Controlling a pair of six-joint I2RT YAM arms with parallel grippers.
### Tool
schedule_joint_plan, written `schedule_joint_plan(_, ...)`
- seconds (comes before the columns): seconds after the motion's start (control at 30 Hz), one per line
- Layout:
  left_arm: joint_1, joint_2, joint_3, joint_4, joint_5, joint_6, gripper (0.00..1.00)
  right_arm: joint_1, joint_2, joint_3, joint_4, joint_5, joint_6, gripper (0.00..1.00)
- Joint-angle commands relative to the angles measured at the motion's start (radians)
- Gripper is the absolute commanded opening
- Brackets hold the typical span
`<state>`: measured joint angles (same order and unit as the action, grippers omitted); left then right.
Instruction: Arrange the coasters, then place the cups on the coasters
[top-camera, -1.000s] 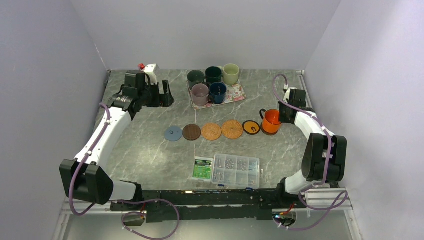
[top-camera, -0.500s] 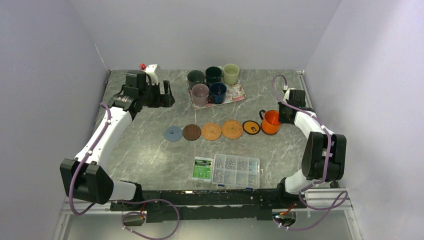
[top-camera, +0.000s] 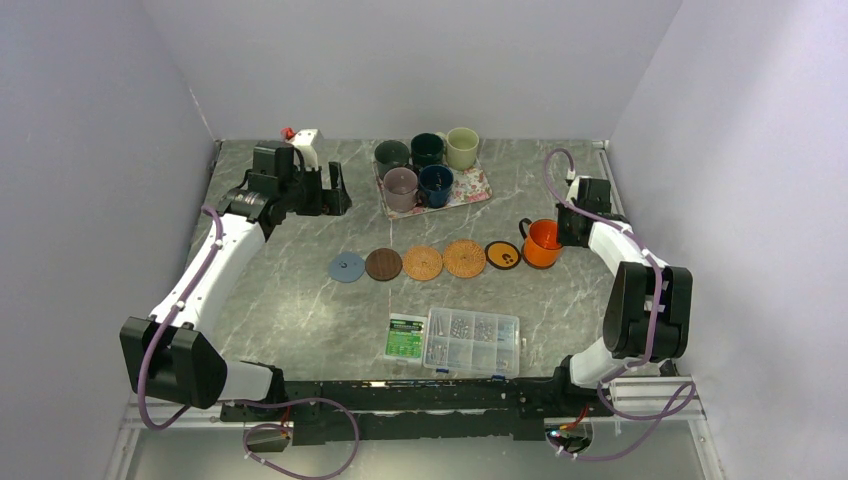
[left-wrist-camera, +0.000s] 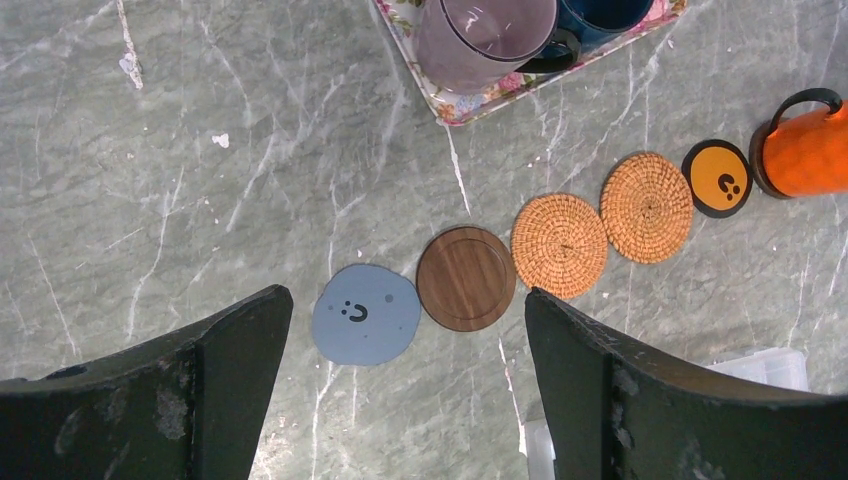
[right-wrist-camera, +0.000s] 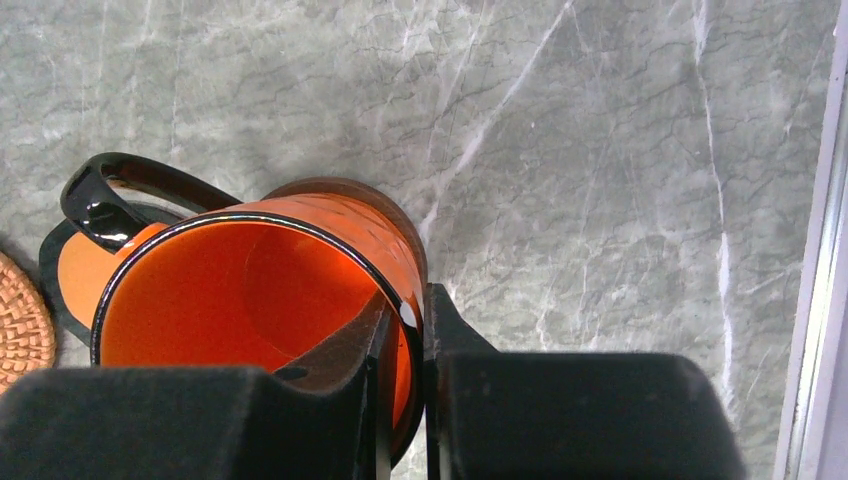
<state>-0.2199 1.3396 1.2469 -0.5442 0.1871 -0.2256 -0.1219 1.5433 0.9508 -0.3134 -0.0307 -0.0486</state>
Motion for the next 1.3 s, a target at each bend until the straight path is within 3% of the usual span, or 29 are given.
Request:
schedule_joint_plan(0.0, -0.007, 0.003, 0.017, 0.009, 0.023, 0.015, 0.93, -0.004, 0.006, 0.051, 0.031, -0.003, 0.004, 0.17)
schedule_joint_plan(0.43, -0.011, 0.002, 0.016, 0.009, 0.029, 0.019, 0.93, -0.004, -0.025, 0.034, 0.041, -0.012, 0.010, 0.42)
schedule_joint_plan(0.73, -0.013, -0.111, -0.043, 0.091, -0.003, 0.004, 0.94, 0.011, -0.179, 0.028, 0.002, 0.028, 0.068, 0.58)
schedule_joint_plan(1.0, -0.013, -0.132, -0.044, 0.090, -0.023, -0.003, 0.93, 0.029, -0.343, 0.072, -0.051, 0.050, 0.144, 0.65)
schedule_joint_plan(1.27, -0.013, -0.136, -0.044, 0.090, -0.037, 0.000, 0.94, 0.167, -0.312, 0.229, -0.103, 0.092, 0.263, 0.65)
